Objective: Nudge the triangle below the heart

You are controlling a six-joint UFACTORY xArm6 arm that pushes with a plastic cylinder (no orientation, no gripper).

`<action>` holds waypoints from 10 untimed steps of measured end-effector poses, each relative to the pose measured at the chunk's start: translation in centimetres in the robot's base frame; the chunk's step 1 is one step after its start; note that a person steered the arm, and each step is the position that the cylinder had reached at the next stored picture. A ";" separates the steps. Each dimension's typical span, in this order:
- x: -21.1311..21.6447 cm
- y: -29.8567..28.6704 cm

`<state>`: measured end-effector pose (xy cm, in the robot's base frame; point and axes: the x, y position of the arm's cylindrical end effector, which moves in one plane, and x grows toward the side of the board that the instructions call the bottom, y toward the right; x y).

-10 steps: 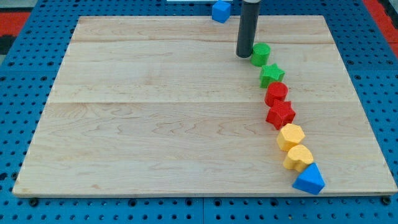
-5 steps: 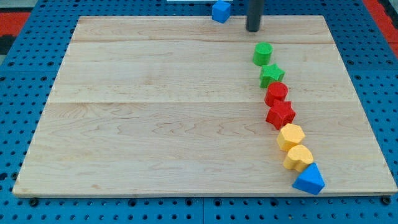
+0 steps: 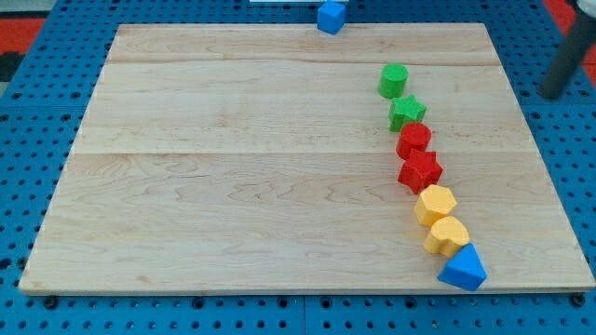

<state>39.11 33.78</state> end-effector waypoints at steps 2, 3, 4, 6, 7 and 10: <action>20.4 -1.5; 22.7 -6.2; 22.8 -10.1; 22.6 -12.0; 22.6 -12.3; 22.6 -16.9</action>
